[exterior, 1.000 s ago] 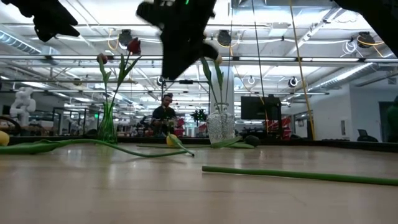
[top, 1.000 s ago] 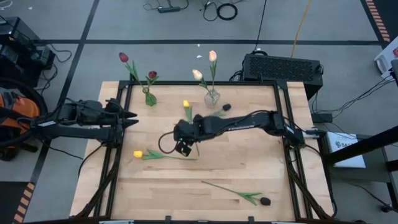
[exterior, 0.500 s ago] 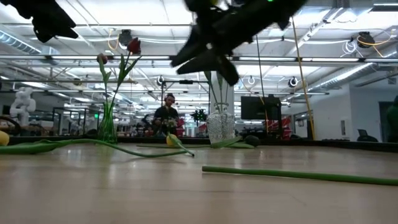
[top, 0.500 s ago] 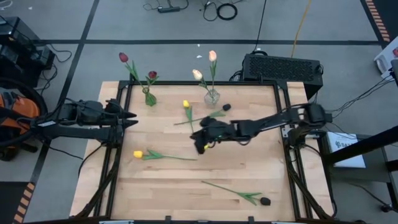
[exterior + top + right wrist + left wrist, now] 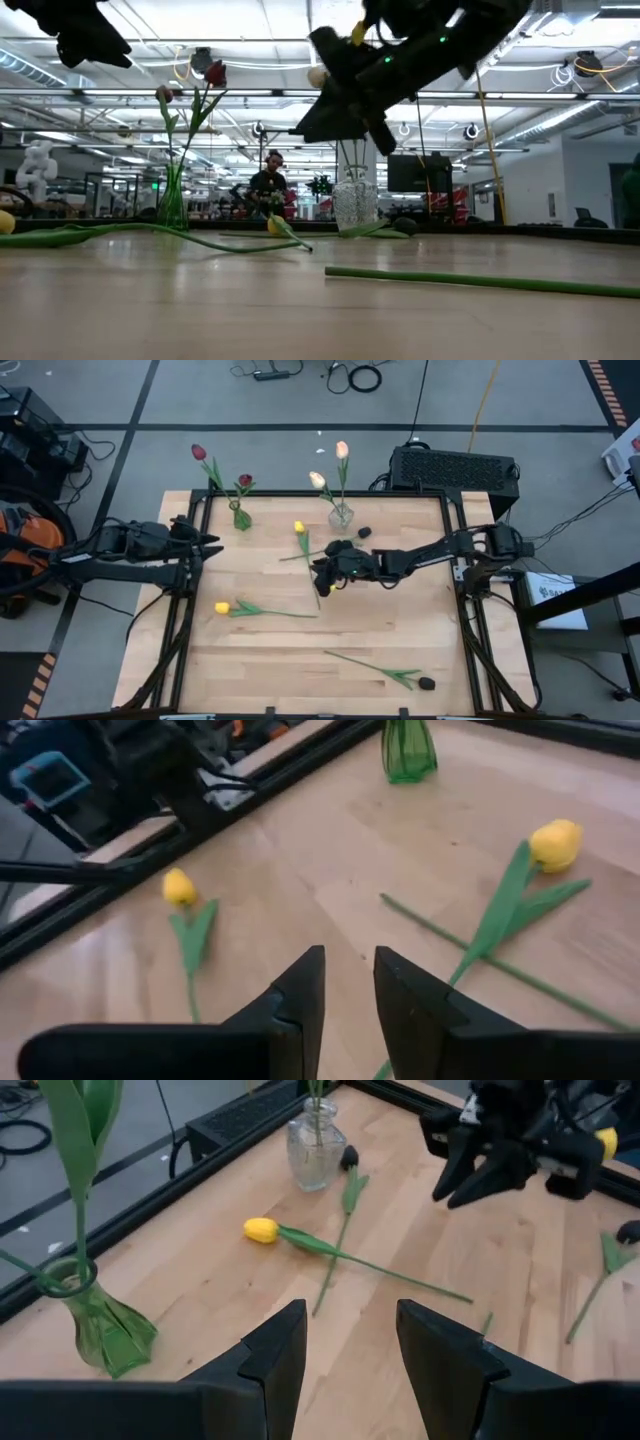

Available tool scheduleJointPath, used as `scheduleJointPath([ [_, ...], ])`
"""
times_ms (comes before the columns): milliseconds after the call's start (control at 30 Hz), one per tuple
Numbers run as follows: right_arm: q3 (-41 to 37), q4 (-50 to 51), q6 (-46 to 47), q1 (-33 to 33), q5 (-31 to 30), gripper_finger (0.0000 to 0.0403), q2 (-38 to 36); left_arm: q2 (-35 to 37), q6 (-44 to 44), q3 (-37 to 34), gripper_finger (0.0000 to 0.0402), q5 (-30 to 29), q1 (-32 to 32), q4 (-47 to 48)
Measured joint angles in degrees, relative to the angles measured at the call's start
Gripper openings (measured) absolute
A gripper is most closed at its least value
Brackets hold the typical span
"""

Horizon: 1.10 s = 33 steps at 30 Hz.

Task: Sort flowers into vase by color
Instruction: Put the top yellow tulip into the transparent vase

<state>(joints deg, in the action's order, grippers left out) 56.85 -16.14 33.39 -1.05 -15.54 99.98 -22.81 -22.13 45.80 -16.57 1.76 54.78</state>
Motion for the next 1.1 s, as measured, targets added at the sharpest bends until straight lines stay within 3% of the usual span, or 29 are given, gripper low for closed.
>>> scheduleJointPath([
  [167,6.38,6.27,0.35,1.54,1.08,0.0111,5.14,-0.99,0.02,-0.02,0.0164,-0.01,0.0,-0.2],
  [400,23.32,27.62,1.83,4.58,1.02,0.0177,12.36,-1.22,0.02,-0.02,0.0164,-0.01,0.0,-0.21],
  [500,31.58,38.73,6.53,6.13,1.09,0.019,15.86,-1.22,0.04,-0.02,0.0164,-0.01,-0.02,-0.17],
  [633,41.03,51.98,14.89,8.44,4.88,0.0189,21.31,-1.22,0.09,-0.02,0.0164,-0.1,-0.02,0.03],
  [800,48.78,55.4,19.38,9.48,12.21,0.0181,27.07,-1.24,0.52,-0.02,0.0164,-0.17,0.0,0.45],
  [1100,53.43,62.31,25.97,9.45,11.65,0.0146,32.93,-1.22,0.52,-0.02,0.0164,-0.08,0.0,2.59],
])
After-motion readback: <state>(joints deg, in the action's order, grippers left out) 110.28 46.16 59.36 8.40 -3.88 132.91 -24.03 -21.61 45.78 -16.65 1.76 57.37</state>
